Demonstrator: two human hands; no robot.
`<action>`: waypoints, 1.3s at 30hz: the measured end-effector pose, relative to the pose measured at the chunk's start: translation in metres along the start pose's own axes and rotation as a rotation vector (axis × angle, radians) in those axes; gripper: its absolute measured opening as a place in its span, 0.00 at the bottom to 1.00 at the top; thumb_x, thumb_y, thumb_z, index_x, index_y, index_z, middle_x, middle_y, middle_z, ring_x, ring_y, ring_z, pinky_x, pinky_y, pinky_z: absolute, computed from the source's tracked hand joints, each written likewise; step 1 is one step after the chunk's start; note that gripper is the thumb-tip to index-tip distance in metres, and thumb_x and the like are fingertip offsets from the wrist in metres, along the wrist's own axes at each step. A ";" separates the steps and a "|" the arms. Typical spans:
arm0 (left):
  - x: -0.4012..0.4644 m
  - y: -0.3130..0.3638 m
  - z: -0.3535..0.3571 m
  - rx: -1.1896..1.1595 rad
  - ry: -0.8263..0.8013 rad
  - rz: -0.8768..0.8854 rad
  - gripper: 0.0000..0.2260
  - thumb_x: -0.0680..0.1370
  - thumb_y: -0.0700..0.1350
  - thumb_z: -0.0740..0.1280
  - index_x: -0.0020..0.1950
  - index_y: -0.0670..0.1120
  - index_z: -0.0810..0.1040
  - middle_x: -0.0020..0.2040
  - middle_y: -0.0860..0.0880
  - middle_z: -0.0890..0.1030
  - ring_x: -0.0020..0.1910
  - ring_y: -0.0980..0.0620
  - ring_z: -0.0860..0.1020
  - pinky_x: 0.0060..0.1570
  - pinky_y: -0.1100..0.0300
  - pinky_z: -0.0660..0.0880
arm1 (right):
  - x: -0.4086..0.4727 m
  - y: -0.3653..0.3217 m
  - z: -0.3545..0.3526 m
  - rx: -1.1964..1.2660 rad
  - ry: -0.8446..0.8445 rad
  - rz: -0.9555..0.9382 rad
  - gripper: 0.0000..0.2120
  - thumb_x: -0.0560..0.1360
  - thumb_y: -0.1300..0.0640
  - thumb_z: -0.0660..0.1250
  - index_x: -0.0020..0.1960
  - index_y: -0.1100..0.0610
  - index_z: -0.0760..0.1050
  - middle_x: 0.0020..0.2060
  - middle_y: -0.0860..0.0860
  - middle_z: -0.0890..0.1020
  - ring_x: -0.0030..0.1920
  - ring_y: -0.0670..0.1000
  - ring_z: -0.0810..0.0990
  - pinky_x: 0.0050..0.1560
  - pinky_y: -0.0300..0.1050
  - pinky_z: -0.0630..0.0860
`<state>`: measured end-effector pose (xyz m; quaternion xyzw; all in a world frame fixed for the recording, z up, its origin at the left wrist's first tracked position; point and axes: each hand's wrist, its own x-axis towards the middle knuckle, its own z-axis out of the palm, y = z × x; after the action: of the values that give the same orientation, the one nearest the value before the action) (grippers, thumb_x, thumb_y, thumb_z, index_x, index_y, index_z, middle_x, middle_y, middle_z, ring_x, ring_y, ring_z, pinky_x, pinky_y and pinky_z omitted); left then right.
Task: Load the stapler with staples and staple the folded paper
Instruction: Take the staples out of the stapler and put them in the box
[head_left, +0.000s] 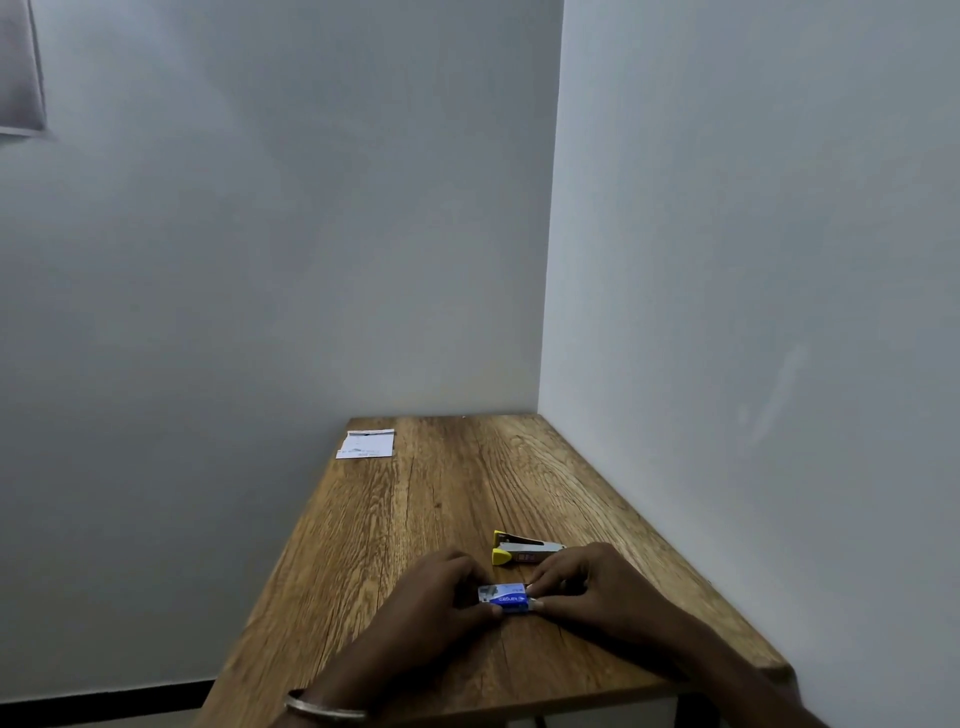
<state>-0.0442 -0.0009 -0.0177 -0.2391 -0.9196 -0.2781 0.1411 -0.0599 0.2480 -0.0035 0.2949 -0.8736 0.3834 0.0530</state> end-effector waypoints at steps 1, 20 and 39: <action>0.000 0.000 0.000 0.000 0.000 0.000 0.13 0.74 0.58 0.71 0.55 0.54 0.80 0.53 0.57 0.78 0.49 0.59 0.75 0.52 0.57 0.77 | -0.001 0.001 0.001 0.013 0.013 0.004 0.10 0.70 0.43 0.75 0.50 0.42 0.86 0.48 0.37 0.86 0.52 0.39 0.82 0.46 0.32 0.79; -0.001 0.002 -0.002 -0.002 0.013 0.002 0.13 0.74 0.57 0.71 0.54 0.53 0.80 0.53 0.58 0.78 0.48 0.60 0.75 0.50 0.59 0.76 | -0.002 -0.002 0.005 0.014 0.035 0.042 0.08 0.70 0.44 0.75 0.49 0.40 0.85 0.48 0.37 0.85 0.52 0.40 0.82 0.48 0.35 0.80; -0.006 0.008 -0.008 -0.190 0.001 -0.151 0.20 0.71 0.58 0.74 0.59 0.54 0.76 0.55 0.57 0.79 0.53 0.61 0.77 0.51 0.66 0.75 | 0.016 -0.005 0.001 -0.149 0.350 0.130 0.15 0.72 0.51 0.77 0.58 0.48 0.83 0.49 0.41 0.84 0.48 0.39 0.81 0.44 0.30 0.75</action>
<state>-0.0338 -0.0017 -0.0095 -0.1811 -0.9043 -0.3742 0.0969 -0.0701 0.2370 0.0037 0.1621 -0.8943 0.3655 0.2008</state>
